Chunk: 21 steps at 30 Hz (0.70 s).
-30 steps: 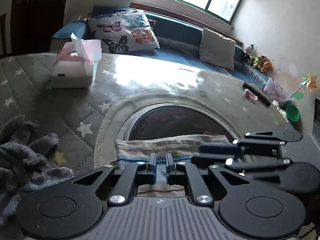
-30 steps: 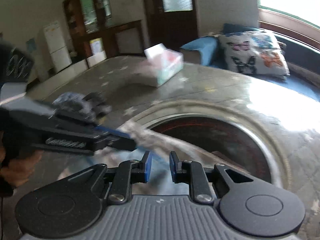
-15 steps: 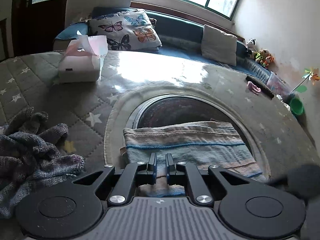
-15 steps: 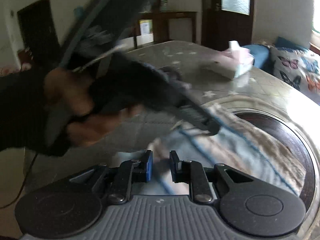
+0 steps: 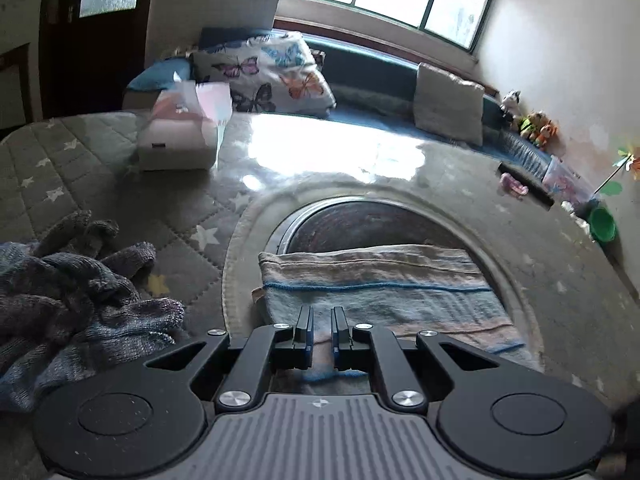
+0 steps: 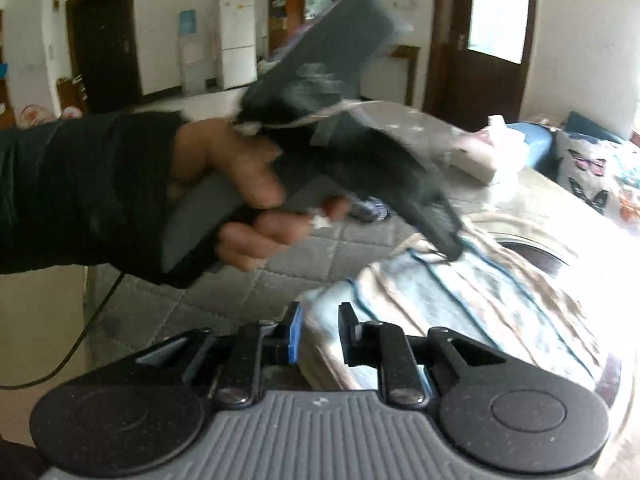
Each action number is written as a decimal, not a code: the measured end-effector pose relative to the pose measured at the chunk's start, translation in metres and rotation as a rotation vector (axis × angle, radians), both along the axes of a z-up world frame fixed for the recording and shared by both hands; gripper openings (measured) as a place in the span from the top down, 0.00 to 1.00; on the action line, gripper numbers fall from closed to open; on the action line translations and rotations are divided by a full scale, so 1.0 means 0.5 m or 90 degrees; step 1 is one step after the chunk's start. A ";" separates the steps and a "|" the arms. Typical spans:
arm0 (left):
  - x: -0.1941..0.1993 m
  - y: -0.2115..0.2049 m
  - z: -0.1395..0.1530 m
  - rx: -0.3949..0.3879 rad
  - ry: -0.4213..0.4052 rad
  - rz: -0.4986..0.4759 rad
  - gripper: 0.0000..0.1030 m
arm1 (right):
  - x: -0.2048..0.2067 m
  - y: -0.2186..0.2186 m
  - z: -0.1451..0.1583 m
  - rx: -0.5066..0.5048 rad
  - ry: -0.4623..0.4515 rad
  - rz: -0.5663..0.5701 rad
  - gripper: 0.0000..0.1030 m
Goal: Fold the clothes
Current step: 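Release the shirt and straighten the folded bundle with both grippers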
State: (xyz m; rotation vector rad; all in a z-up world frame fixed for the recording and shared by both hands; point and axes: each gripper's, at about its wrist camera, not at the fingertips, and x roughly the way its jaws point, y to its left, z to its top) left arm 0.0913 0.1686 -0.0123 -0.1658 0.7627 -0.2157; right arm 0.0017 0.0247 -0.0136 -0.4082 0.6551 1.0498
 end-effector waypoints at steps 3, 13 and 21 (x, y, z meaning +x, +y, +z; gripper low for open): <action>-0.038 -0.008 0.010 -0.003 -0.016 -0.014 0.90 | 0.008 -0.035 -0.001 -0.001 0.011 -0.042 0.83; -0.121 -0.012 -0.017 0.003 -0.015 -0.019 0.90 | 0.019 -0.138 -0.023 -0.007 0.066 -0.113 0.83; -0.130 0.000 -0.024 -0.001 -0.003 -0.009 0.90 | 0.057 -0.229 -0.039 -0.015 0.100 -0.200 0.83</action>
